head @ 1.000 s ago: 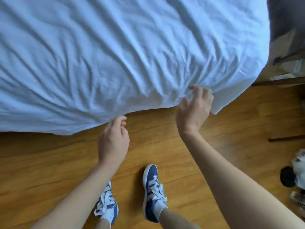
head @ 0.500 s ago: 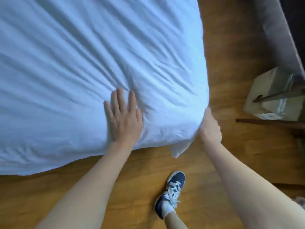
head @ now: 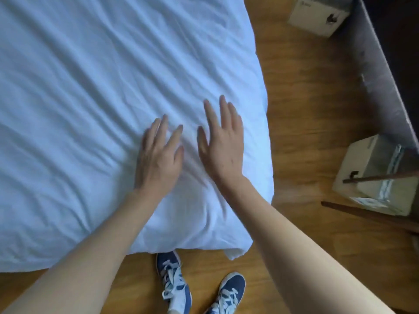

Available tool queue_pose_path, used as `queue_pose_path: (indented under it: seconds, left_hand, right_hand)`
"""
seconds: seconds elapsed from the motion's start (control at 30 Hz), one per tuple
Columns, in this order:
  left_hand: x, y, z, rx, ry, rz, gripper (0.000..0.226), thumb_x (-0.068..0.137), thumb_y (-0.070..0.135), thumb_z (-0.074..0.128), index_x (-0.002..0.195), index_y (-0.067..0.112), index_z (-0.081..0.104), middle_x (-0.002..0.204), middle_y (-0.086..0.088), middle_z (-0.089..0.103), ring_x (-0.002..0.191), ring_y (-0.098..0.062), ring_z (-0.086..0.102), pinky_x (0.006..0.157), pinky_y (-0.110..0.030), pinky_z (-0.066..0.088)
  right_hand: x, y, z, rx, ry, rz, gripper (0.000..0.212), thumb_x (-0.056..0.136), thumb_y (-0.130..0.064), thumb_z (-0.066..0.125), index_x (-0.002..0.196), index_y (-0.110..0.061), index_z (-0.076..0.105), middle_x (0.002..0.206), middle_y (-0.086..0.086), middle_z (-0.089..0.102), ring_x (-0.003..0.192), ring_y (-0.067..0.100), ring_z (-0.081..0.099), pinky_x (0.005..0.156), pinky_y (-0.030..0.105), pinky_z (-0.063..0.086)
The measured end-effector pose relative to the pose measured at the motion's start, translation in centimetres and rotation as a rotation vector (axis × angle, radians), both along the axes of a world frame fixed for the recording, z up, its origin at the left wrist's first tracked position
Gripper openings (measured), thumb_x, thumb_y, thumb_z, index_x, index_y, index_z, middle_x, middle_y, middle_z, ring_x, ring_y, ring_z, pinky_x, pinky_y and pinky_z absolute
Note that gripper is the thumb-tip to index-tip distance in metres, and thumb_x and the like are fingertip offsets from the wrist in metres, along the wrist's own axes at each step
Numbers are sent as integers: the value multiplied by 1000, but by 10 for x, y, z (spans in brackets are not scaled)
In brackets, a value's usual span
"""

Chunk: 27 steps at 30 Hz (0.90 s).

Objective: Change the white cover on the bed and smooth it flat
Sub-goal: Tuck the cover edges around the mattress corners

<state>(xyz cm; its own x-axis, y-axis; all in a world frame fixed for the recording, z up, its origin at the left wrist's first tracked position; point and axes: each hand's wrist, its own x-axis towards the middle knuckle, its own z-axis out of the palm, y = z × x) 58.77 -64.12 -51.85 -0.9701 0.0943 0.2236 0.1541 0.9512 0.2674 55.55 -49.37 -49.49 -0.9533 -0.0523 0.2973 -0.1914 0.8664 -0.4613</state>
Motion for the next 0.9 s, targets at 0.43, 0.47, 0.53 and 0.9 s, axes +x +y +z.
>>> queue_pose_path:
  seconds: [0.43,0.47,0.53,0.9]
  left_hand:
    - [114,-108,23,-203,-953,230,77,92,60,11,156,17,8,162,-15,-2,148,-35,2,116,-51,10]
    - [120,-109,36,-184,-1070,196,73,95,59,18,156,21,0,161,-12,-11,148,-33,-6,118,-48,8]
    - [131,-110,78,-51,-1299,175,69,99,52,32,155,26,3,163,-5,-6,149,-28,3,118,-43,16]
    - [250,-52,259,39,-1131,280,50,103,37,35,150,21,30,154,-3,34,139,-22,36,109,-34,36]
  right_hand:
    - [56,-24,-15,435,-845,-45,66,101,-48,19,154,-15,-1,160,15,-9,148,31,-5,117,54,7]
    - [70,-24,-3,457,-918,-7,67,101,-50,21,154,-15,0,160,15,-9,147,32,-4,116,55,12]
    - [97,-24,26,459,-1077,99,70,98,-55,29,153,-17,6,160,13,-3,146,35,4,112,54,22]
    - [237,35,230,77,-1236,167,45,99,-39,42,137,-15,47,139,7,52,124,26,51,97,34,42]
